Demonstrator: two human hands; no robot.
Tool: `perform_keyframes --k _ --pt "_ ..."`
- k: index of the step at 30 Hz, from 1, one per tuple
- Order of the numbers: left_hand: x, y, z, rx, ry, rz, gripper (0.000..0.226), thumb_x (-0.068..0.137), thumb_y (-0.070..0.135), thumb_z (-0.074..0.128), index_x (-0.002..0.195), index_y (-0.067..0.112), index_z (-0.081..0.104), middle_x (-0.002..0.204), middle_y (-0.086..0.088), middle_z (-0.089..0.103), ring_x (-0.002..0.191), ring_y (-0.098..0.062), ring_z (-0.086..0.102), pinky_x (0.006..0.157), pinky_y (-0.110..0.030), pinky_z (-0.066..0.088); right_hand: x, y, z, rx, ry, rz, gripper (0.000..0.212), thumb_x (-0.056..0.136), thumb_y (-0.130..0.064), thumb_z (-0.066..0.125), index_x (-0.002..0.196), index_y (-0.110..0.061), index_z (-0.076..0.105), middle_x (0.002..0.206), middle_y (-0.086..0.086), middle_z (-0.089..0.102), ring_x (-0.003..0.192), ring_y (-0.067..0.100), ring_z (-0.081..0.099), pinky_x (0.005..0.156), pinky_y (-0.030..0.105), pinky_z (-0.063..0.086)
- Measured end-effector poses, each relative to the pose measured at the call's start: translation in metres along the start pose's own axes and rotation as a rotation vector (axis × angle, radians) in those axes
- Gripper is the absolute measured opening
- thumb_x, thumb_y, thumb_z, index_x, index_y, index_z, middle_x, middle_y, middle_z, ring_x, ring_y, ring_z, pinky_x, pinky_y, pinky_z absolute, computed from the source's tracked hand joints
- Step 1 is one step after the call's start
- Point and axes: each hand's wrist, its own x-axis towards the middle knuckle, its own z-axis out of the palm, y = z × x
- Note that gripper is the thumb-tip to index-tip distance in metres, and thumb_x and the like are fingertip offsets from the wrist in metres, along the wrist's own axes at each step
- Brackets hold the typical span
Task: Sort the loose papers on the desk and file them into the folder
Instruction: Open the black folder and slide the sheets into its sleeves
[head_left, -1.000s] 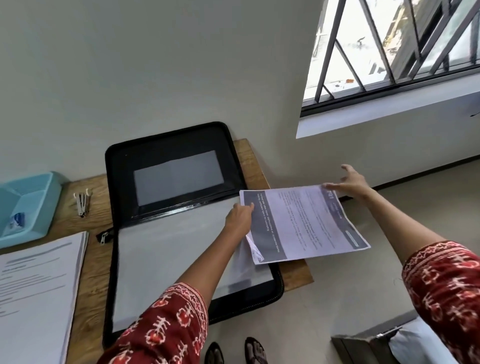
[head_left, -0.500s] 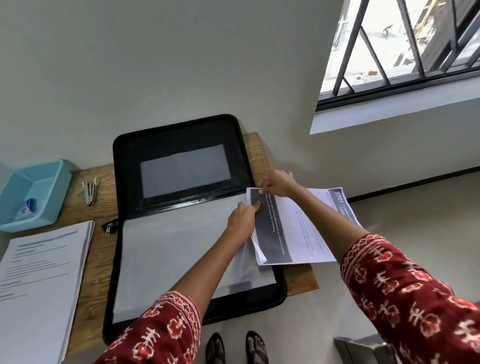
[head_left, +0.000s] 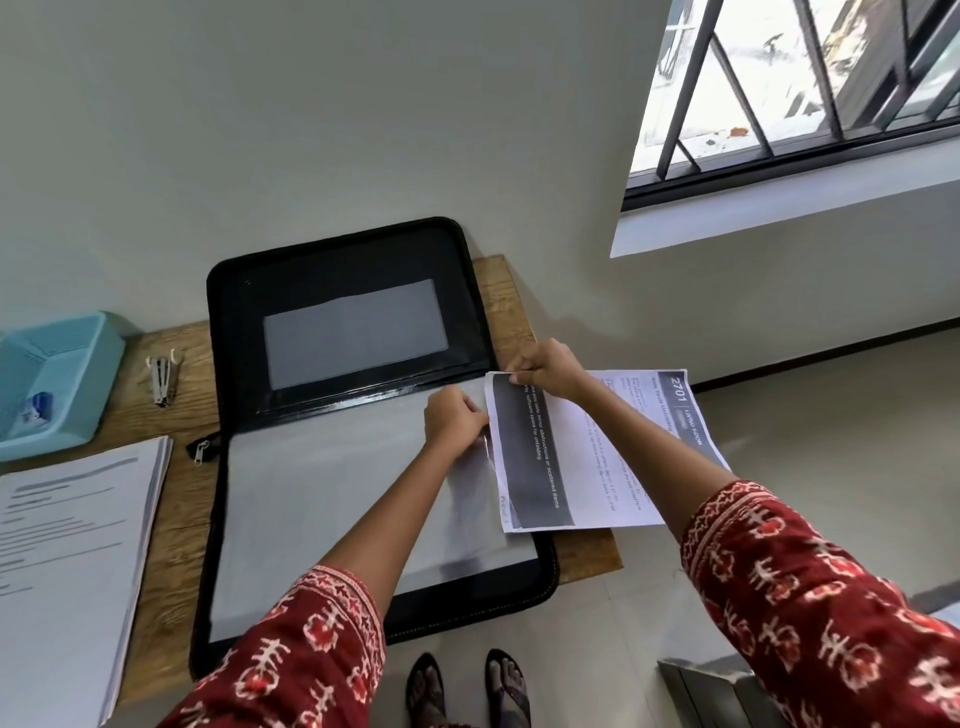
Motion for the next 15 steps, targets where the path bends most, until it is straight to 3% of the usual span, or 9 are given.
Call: perform_keyframes --k 3,6,10,15 --pt "-0.003 -0.001 0.003 -0.084 0.069 -0.033 0.012 0.075 0.006 0.056 0.069 0.003 0.066 0.058 -0.005 0.062 0.059 -0.015 0.059 0.058 -0.022 0.044 -0.002 0.002 0.0 0.014 0.007 -0.003 0.01 0.08 -0.009 0.073 0.09 -0.007 0.075 0.092 0.012 0.072 0.084 0.022 0.062 0.08 0.033 0.049" --pt "-0.005 -0.001 0.003 -0.2 0.15 -0.034 0.015 0.073 0.009 0.057 0.058 0.01 0.058 0.065 -0.01 0.067 0.067 -0.026 0.066 0.067 -0.032 0.054 -0.005 0.003 -0.002 0.024 -0.008 -0.028 0.011 0.081 -0.009 0.073 0.091 -0.006 0.075 0.092 0.011 0.071 0.083 0.018 0.061 0.079 0.029 0.047" --pt "-0.003 0.005 -0.002 -0.226 0.213 0.005 0.023 0.077 0.012 0.061 0.057 0.016 0.049 0.067 -0.009 0.065 0.065 -0.028 0.067 0.066 -0.035 0.053 -0.004 -0.001 0.0 -0.082 -0.077 -0.074 0.012 0.08 -0.014 0.074 0.092 -0.013 0.076 0.091 0.001 0.071 0.084 0.014 0.061 0.085 0.034 0.049" --pt "-0.003 0.014 -0.003 -0.086 0.192 0.111 0.011 0.078 0.013 0.063 0.068 0.01 0.06 0.072 -0.007 0.067 0.067 -0.023 0.064 0.062 -0.036 0.055 -0.001 -0.004 0.009 -0.203 -0.056 -0.03 0.014 0.08 -0.022 0.073 0.093 -0.028 0.074 0.093 -0.008 0.071 0.095 0.013 0.06 0.092 0.041 0.045"
